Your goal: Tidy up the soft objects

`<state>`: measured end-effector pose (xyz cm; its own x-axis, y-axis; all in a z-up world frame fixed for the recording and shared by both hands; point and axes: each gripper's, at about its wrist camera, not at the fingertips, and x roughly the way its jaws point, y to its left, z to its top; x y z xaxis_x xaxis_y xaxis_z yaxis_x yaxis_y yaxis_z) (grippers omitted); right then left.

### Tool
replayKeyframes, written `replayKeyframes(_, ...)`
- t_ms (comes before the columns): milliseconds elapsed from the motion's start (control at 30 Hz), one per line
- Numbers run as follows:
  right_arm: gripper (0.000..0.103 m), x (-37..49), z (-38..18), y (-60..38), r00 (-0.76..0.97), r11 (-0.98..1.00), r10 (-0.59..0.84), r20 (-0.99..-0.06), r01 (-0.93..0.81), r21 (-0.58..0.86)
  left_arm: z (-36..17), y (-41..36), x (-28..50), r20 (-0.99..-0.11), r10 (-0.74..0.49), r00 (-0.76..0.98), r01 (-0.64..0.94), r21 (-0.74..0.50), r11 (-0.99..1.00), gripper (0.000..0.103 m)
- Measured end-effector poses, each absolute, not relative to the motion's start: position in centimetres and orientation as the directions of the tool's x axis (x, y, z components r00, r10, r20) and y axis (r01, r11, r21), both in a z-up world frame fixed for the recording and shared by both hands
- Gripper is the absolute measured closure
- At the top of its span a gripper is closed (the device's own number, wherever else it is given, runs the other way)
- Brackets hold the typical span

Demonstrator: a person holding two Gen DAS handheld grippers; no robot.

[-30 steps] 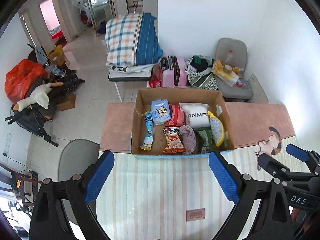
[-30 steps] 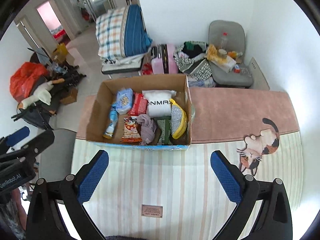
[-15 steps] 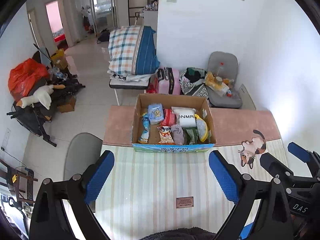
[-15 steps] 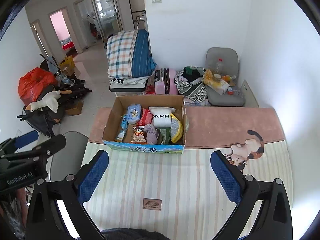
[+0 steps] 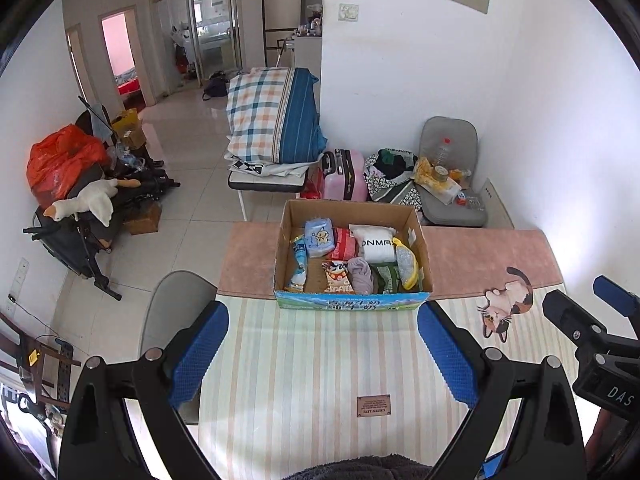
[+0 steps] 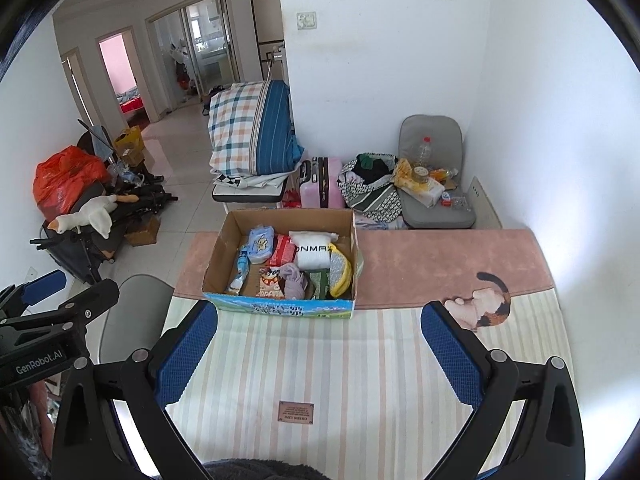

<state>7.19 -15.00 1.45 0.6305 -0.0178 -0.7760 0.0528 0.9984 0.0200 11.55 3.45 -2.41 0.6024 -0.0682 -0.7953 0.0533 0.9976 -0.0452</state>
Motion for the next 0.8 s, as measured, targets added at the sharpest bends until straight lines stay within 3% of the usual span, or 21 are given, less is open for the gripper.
replayKeyframes(800,0.000,9.3,3.1,-15.3,0.675,0.997,-0.064,-0.735,0.076,-0.017,-1.7,3.3,13.0,-0.769,-0.025,0.639,0.021,-0.014,1.000,0.006)
